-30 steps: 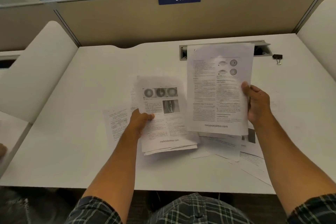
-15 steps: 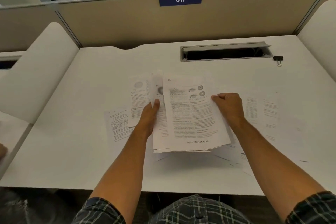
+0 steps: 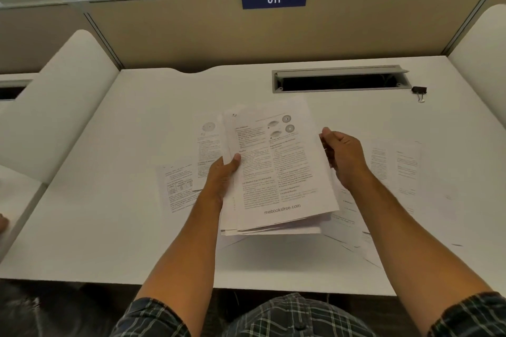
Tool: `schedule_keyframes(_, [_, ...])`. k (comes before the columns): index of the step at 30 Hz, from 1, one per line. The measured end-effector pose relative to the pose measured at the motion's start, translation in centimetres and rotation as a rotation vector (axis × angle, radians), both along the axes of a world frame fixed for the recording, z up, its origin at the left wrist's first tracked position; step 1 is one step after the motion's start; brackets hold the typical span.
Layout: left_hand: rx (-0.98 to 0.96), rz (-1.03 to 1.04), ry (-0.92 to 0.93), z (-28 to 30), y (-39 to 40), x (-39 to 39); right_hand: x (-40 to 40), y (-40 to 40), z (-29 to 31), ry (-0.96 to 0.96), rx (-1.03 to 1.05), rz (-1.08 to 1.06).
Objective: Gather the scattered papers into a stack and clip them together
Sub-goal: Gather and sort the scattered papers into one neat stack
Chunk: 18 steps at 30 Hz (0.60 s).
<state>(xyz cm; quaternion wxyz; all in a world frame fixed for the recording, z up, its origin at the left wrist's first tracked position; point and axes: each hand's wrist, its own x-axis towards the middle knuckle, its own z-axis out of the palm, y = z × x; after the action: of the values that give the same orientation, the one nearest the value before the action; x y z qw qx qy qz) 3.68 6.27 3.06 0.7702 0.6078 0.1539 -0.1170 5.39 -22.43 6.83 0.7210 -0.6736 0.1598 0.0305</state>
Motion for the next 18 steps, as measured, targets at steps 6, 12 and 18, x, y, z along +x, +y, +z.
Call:
schedule_keyframes(6, [-0.092, 0.002, 0.006, -0.3, 0.1, -0.1, 0.1, -0.4, 1.5, -0.086, -0.063, 0.143])
schedule_keyframes(12, [-0.086, 0.011, -0.002, 0.5, -0.1, -0.2, 0.4, -1.0, 1.1, -0.145, -0.085, 0.073])
schedule_keyframes(18, [-0.016, 0.010, -0.002, 0.4, 0.2, -0.2, 0.6, -1.7, 1.7, -0.160, -0.153, 0.100])
